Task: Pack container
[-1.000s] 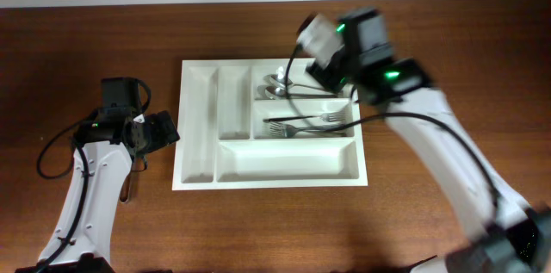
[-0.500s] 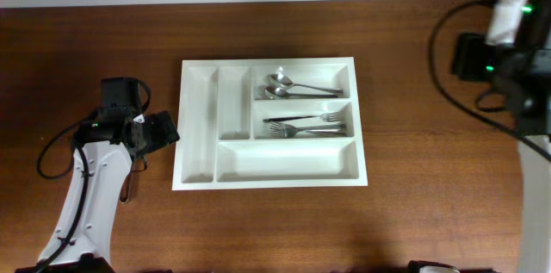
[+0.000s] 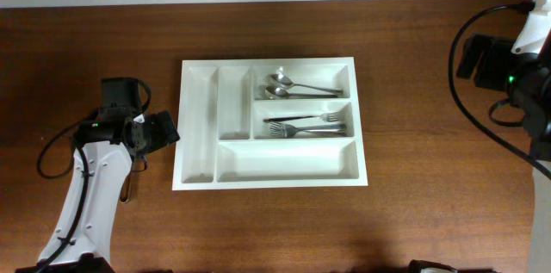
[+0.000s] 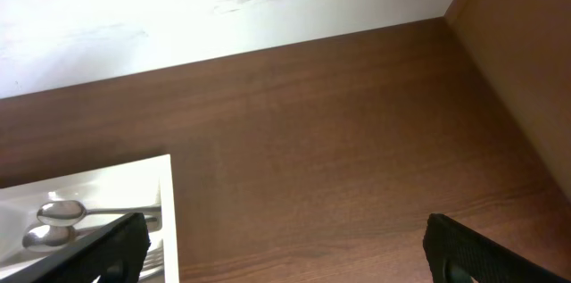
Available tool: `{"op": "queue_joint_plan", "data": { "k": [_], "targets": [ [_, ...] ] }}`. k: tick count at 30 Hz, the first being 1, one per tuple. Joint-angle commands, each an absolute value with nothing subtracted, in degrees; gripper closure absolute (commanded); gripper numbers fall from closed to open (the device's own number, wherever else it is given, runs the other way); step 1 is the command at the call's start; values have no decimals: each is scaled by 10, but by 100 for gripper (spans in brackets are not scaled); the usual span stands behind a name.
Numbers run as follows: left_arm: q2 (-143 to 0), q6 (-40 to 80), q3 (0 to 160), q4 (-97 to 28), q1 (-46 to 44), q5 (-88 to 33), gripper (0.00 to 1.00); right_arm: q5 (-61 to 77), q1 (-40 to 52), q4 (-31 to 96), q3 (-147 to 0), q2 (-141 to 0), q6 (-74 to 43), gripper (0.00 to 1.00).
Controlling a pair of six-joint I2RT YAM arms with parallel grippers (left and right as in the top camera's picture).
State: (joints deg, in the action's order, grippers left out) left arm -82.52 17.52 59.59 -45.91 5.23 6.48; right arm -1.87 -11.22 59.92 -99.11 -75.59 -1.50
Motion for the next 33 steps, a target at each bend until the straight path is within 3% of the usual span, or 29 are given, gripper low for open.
{"op": "queue_joint_plan", "data": {
  "k": [1,14,21,30,33],
  "targets": [
    [-827,168,606,-459,54,69,1,-13,-114,598,-990,-761,-20,1],
    [-827,137,616,-451,54,-49,1,-13,-114,598,-990,-775,-20,1],
    [-839,29,789,-554,101,-45,0,-13,-114,598,-990,-776,-20,1],
    [-956,-31,976,-729,208,97,11,-13,-114,598,-990,-776,-20,1],
    [-995,-31,976,-747,252,85,23,-13,-114,598,-990,-776,-20,2]
  ]
}}
